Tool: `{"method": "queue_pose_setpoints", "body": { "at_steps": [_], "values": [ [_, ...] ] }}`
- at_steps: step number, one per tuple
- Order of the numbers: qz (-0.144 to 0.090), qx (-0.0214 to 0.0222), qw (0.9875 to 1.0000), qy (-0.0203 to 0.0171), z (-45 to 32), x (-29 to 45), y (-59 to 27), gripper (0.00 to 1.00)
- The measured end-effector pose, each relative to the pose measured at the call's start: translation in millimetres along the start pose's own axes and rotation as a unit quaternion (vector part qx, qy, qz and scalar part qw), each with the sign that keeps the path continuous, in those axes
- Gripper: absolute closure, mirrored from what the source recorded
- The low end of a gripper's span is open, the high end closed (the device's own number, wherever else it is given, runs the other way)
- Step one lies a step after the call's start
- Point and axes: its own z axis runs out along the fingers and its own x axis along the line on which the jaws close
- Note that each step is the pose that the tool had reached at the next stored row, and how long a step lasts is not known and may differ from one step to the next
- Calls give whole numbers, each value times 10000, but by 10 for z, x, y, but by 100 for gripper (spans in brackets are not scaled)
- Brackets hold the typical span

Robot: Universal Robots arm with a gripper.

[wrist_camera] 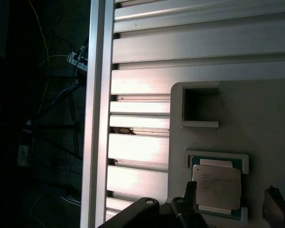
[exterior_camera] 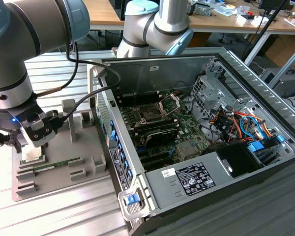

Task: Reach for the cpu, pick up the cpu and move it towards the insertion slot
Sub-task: 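Pick up the cpu and move it towards the insertion slot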

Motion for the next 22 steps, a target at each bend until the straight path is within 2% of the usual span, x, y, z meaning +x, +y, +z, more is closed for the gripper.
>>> {"method": "queue_pose_setpoints", "body": {
  "at_steps": [1,2,3,11,22],
  "values": [
    [-1,0,10000,0,0,0,0,35],
    [-1,0,10000,0,0,0,0,35],
    [-1,0,10000,0,0,0,0,28],
    [-3,-1,10000,0,2,0,0,28],
    [-3,-3,10000,0,60,18,-5,28]
  ]
}}
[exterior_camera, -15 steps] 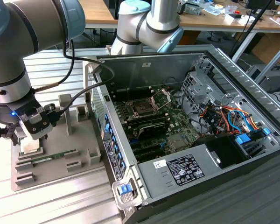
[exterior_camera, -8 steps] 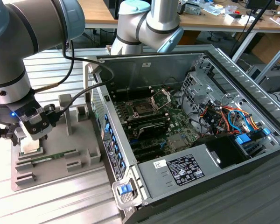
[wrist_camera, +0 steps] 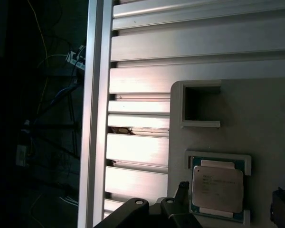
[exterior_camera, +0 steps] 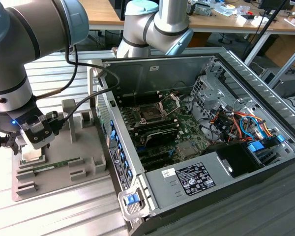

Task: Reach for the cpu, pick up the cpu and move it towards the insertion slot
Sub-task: 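Pick up the cpu and move it towards the insertion slot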

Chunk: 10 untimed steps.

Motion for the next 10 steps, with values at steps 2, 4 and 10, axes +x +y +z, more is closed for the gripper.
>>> {"method": "queue_pose_setpoints", "body": {
  "at_steps": [2,4,10],
  "values": [
    [0,0,10000,0,3,0,0,28],
    [0,0,10000,0,7,0,-1,28],
    [0,0,10000,0,17,0,-2,28]
  ]
}}
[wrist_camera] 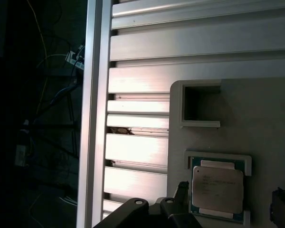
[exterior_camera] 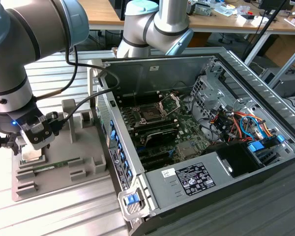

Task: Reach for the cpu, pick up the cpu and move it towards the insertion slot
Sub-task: 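Pick up the cpu and move it towards the insertion slot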

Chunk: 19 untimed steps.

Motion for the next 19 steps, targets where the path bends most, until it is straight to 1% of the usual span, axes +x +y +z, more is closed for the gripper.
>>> {"method": "queue_pose_setpoints", "body": {
  "at_steps": [10,19],
  "values": [
    [0,0,10000,0,23,1,-2,28],
    [0,0,10000,0,76,19,-19,28]
  ]
}}
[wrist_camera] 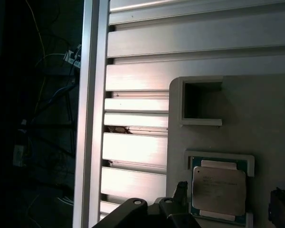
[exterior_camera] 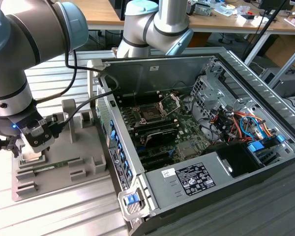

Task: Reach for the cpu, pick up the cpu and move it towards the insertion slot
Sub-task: 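Pick up the cpu and move it towards the insertion slot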

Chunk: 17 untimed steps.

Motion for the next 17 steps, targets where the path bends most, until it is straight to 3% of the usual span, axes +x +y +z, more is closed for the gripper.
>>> {"method": "queue_pose_setpoints", "body": {
  "at_steps": [17],
  "values": [
    [-46,-7,10000,2,84,45,-3,28]
  ]
}}
